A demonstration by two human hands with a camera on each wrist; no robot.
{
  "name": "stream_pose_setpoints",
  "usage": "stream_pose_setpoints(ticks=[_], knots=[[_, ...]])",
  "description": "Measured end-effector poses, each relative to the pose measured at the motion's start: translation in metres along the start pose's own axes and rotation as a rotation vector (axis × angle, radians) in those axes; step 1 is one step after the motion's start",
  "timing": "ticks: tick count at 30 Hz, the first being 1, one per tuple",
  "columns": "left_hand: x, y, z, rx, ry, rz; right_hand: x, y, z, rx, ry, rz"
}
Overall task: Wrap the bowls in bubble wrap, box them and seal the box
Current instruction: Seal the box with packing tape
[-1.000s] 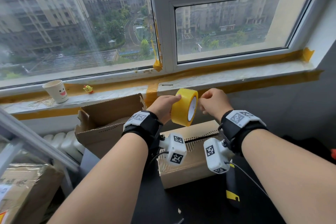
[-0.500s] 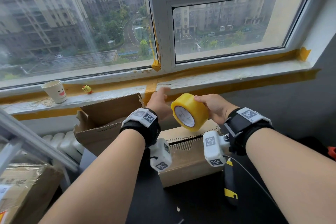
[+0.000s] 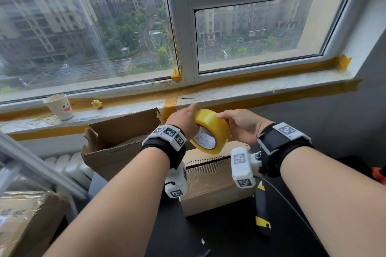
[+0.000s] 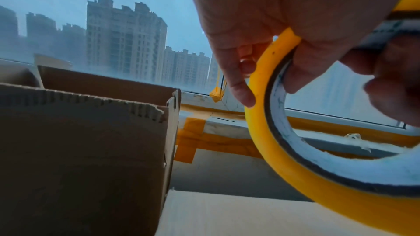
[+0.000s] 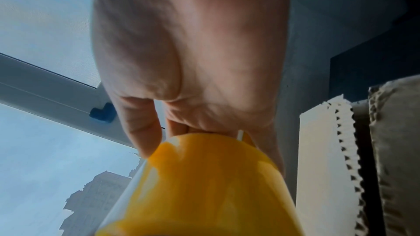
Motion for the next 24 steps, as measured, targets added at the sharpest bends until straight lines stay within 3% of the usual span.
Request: stream_pose_setpoints(ticks=[14, 20, 24], knots=[[-0.006, -0.005, 0.002, 0.070, -0.069, 0.134, 0.002, 0.000, 0.002, 0.051, 0.034, 0.056], [-0.007, -0.006, 0.006, 0.076, -0.111, 0.137, -0.001, 0.000, 0.010, -0.029, -0.032, 0.017], [-0.004, -0.003, 0.009, 0.070, -0.069, 0.135, 0.006, -0.003, 0.010, 0.007, 0.110, 0.102]])
Point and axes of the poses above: each hand's wrist, its own z-axis towards the middle knuckle, its own x-axis out of the palm, y = z × x, the point moved 7 cm from there along z, towards the middle knuckle, and after that the axes turned 7 degrees about -y, right-handed, at the moved point
